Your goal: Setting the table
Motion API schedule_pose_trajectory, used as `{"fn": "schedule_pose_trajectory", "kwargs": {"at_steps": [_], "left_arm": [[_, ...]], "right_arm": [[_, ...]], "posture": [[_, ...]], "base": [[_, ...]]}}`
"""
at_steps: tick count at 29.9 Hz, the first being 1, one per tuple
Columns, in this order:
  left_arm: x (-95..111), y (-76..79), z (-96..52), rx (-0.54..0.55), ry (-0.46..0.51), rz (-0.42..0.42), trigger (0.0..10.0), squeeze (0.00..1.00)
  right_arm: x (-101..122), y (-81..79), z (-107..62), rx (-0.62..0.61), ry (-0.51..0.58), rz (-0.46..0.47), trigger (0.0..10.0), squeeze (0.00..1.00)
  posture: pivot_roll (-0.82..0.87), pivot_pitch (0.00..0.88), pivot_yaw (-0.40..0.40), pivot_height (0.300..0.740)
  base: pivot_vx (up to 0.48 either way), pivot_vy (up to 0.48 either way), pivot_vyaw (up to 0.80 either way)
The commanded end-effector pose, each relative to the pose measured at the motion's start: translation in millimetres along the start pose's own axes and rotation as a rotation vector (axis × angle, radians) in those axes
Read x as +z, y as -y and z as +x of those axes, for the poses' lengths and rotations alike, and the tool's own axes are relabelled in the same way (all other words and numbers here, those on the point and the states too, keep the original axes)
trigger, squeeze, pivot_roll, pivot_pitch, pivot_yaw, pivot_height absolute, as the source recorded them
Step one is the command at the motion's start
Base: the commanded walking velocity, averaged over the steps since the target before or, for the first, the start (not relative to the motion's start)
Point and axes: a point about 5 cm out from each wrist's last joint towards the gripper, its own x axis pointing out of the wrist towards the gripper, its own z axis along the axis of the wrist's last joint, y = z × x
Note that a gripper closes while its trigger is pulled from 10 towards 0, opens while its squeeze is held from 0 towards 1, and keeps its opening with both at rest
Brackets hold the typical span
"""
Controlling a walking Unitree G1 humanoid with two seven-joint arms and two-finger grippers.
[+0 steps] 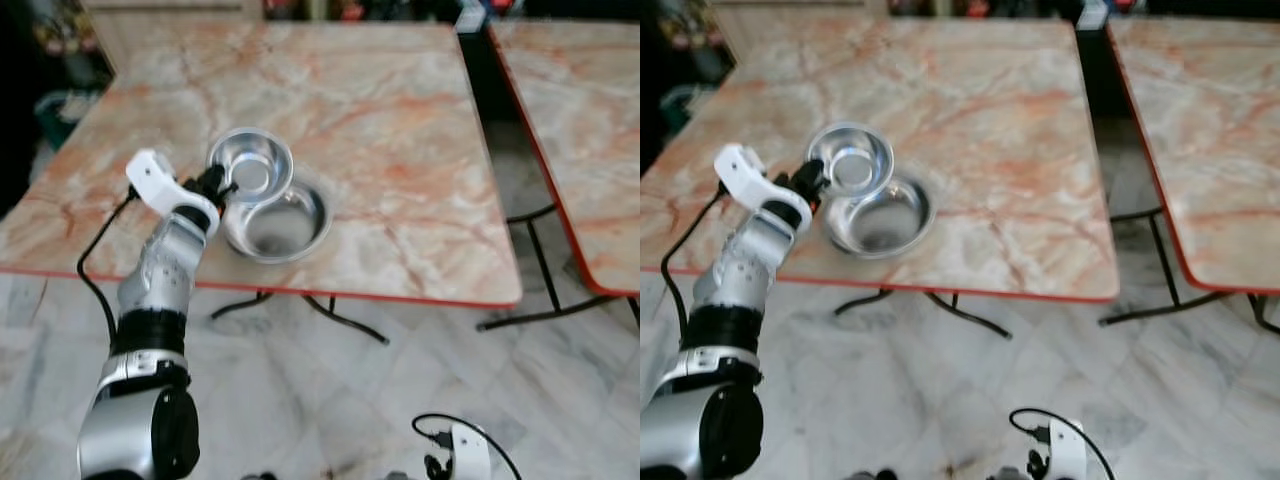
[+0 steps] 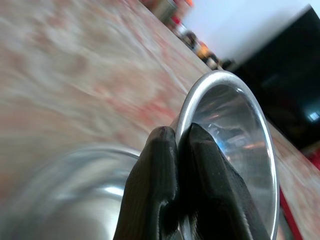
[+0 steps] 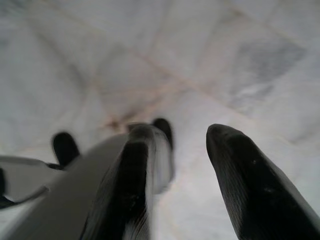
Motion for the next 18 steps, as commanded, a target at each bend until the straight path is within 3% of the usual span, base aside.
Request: {"fn": "schedule_pose_trajectory", "kwargs": {"at_steps": [1,13,18], "left_arm": [[17.6,-6.2,-2.2,0.018,0.052,0.023,10.0,0.00],[18.9,-10.2,-4.0,0.042,0.048,0.027,10.0,0.00],[13.8,-16.1,-7.2,0.078,-0.022,-0.019,10.0,0.00]], "right_arm": [[-2.3,-6.8,0.5,0.016,-0.007,0.005,10.0,0.00],[-7.2,-4.9,-0.9,0.015,-0.017,0.006,10.0,0.00],[-9.9,0.7,-2.3,0.008,-0.023,0.007,10.0,0.00]], "posture": [[-0.02,0.168,0.014,0.740],[-0.02,0.169,0.016,0.740],[-0.02,0.170,0.018,0.740]], "base": [[0.000,0.000,0.00],[0.000,0.000,0.00],[0.000,0.000,0.00]]}}
